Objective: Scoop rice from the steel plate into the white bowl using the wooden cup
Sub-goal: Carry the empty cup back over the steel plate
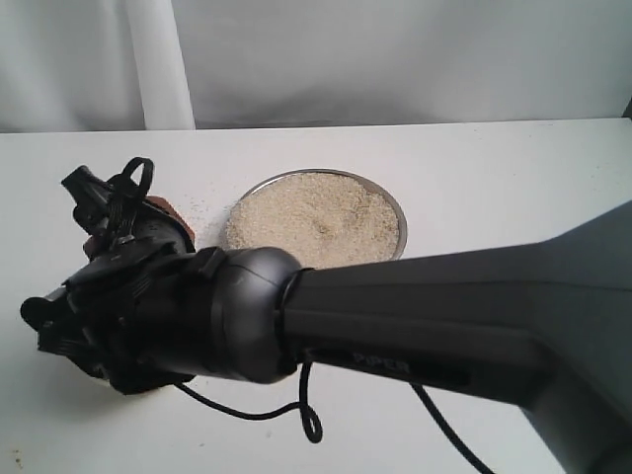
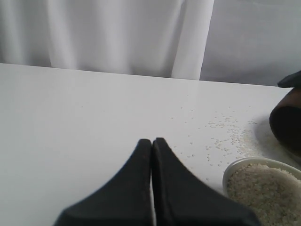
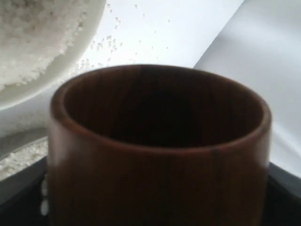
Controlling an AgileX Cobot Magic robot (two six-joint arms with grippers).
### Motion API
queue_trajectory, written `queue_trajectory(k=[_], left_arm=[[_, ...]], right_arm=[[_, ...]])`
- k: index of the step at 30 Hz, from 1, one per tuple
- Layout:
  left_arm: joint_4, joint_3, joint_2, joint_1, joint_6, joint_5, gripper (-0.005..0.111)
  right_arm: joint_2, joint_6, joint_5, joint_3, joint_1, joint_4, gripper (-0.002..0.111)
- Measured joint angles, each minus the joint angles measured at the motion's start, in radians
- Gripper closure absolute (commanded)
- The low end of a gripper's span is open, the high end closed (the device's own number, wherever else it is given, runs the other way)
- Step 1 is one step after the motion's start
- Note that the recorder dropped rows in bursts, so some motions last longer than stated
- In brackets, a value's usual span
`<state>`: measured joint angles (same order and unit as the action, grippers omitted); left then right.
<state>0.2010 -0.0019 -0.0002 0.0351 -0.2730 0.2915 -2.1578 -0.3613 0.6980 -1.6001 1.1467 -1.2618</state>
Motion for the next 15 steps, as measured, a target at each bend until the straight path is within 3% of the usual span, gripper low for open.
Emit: queue_trajectory(k=[10, 15], left_arm=[[0.0, 0.0, 0.0, 0.0, 0.0, 0.0, 0.107], [0.0, 0.0, 0.0, 0.0, 0.0, 0.0, 0.107]], right_arm=[[0.159, 0.016, -0.054, 0.0, -0.166, 0.389, 0.108], [0.215, -0.015, -0.053, 0.0, -0.263, 0.481, 0.108]])
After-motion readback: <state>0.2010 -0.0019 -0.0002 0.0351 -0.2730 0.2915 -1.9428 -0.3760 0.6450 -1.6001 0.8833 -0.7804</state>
